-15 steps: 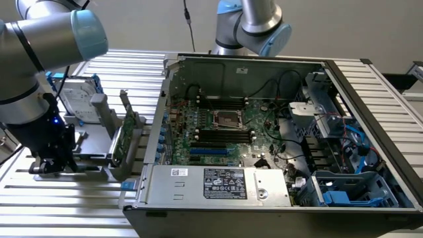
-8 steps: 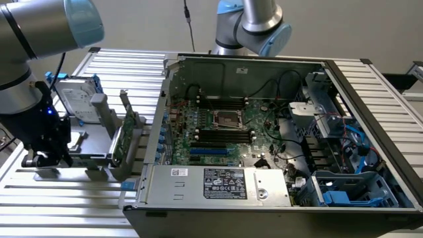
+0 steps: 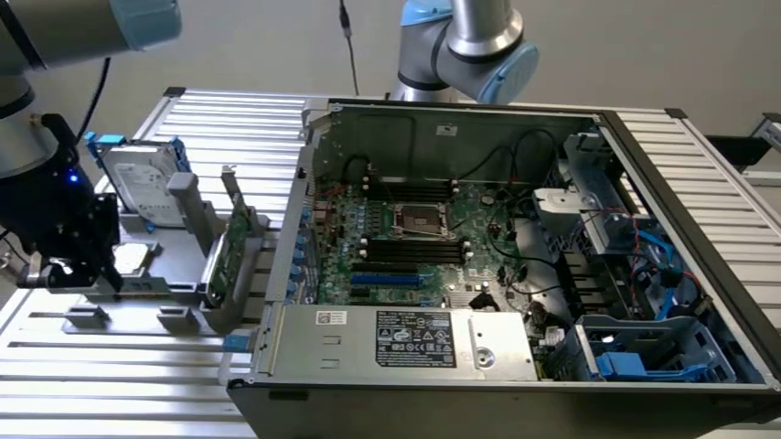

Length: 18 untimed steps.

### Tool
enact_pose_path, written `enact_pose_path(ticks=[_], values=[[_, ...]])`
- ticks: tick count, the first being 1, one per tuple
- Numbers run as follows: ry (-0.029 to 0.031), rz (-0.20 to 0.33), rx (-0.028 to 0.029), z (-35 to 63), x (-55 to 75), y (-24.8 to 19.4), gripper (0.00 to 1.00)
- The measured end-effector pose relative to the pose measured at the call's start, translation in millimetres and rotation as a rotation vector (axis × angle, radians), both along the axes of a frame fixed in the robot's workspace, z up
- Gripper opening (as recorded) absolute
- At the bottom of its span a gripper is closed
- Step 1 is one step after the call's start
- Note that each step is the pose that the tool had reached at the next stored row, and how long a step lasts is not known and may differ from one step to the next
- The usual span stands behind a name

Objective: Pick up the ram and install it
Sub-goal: 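Pick up the ram and move it above insertion slot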

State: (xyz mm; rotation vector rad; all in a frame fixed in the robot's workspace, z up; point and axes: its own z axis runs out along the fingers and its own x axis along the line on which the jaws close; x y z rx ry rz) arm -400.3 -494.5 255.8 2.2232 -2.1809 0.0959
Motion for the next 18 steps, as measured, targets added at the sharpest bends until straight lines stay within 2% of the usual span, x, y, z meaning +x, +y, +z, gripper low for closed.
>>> enact_pose_path(ticks=[5,10,18], values=[[0.0001,0.000,0.0000,16.9,0.0,2.0,0.14],[0.0001,0.000,0.0000,28.8,2.3,7.9,0.14],[0.0001,0.000,0.0000,43.7,13.8,17.3,0.14]])
